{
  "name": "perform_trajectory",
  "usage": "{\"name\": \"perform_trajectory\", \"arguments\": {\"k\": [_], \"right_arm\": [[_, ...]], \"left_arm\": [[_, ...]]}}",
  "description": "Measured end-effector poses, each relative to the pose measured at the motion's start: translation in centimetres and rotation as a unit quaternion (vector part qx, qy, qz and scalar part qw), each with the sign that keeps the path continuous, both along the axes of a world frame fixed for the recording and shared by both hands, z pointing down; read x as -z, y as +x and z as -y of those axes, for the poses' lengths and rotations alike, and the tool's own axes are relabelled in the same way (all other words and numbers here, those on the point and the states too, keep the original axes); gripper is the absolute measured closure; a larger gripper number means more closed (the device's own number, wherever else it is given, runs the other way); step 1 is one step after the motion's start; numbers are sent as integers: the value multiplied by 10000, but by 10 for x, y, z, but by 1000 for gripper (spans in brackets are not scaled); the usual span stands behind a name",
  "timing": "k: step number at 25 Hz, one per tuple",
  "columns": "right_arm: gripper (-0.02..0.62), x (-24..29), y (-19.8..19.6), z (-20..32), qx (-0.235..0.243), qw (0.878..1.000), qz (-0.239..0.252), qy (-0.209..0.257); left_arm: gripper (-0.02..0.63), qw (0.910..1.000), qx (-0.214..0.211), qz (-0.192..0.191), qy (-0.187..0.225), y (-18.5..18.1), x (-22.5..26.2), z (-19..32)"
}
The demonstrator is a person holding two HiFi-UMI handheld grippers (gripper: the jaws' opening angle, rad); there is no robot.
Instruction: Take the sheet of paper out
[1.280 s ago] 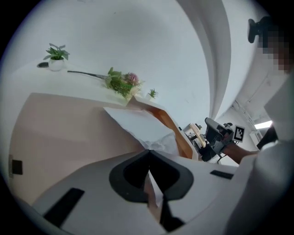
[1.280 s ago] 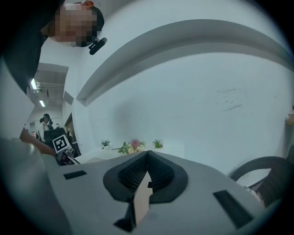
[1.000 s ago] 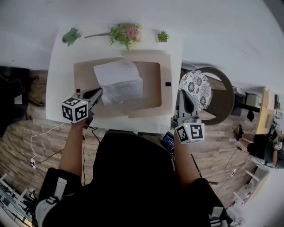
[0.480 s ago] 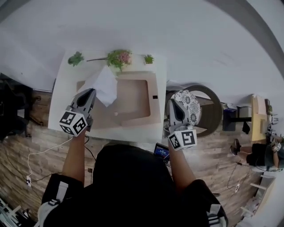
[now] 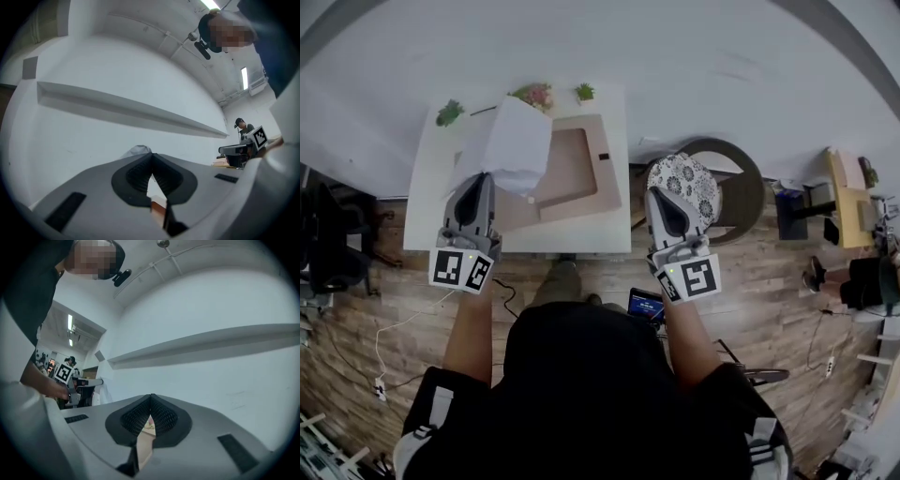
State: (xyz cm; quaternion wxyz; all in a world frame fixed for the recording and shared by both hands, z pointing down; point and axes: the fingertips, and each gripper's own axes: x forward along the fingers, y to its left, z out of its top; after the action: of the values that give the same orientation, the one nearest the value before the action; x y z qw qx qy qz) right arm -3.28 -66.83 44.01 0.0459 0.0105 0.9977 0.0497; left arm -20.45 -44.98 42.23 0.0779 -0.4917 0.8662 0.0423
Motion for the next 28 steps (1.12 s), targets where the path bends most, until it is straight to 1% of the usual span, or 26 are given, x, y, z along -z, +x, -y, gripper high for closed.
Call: {"name": "perform_trajectory", "arguments": {"k": [3,7,13,17,21,24,28], "right_arm": [[584,-6,36,1,-263,9996,-95,95],[584,-9,82,-1,-399,9992,-66,10],[584,-17,132,-4,-578,9982,12,-159],[584,-23,148,-15,-682,9973,37,-255],[584,-21,151,-38,-674,9974,28,-256],[584,-20,150,-64,-667,9975,13,-220],[584,-19,157,-105,-780,9967,38,-215]], "left_arm": [[603,9999,-13,116,32,38,3,-5],[603,9999,-93,45,-38,82,-9,-10],[603,9996,-161,33,-211,126,-16,-20],[603,9994,-196,49,-283,144,-20,-32],[603,9991,-245,-20,-333,151,-26,-51],[603,9991,-263,-65,-324,153,-29,-75],[603,9993,-207,-118,-272,160,-32,-118]]}}
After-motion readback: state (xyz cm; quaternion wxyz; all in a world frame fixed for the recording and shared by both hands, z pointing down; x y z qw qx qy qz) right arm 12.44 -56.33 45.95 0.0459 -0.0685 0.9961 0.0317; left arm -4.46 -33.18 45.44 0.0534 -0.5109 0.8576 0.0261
